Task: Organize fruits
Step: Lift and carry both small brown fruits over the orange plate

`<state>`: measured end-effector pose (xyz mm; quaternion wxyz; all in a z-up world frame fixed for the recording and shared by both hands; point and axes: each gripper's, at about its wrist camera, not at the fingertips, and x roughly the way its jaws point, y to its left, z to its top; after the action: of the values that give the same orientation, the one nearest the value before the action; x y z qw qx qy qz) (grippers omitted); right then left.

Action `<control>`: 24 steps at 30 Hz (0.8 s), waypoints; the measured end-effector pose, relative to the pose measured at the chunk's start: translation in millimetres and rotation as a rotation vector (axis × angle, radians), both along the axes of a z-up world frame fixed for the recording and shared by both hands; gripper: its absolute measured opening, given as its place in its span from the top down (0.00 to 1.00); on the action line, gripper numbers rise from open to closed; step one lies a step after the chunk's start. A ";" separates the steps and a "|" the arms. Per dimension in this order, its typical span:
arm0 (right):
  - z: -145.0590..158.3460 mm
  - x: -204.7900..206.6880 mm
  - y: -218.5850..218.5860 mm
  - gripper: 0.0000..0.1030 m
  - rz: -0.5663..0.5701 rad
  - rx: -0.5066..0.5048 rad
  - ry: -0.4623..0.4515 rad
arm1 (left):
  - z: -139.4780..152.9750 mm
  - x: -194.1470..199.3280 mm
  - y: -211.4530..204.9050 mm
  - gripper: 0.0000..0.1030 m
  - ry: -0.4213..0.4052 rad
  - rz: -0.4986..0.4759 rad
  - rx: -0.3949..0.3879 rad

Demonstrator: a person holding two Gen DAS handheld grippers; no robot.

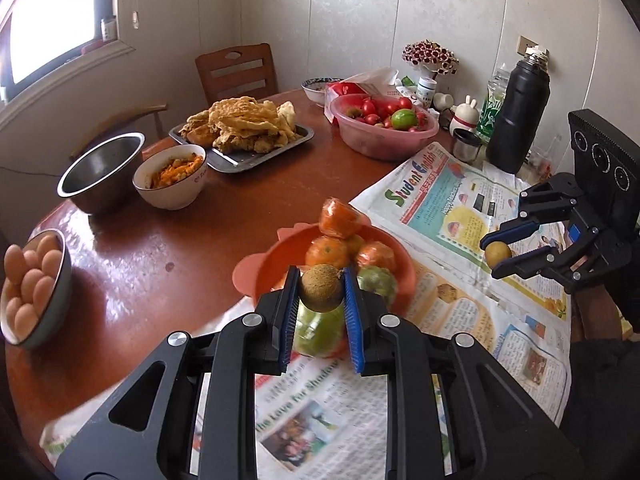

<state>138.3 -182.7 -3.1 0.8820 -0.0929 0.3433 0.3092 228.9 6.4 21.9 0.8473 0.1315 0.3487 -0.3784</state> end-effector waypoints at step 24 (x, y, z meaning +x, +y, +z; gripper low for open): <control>-13.0 60.8 18.1 0.78 -0.025 -0.021 0.028 | -38.3 75.8 -9.8 0.86 0.114 -0.147 -0.039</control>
<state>199.2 -164.6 -16.1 0.8797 -0.0937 0.3602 0.2959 304.7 -3.5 -16.4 0.7986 0.1183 0.3781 -0.4530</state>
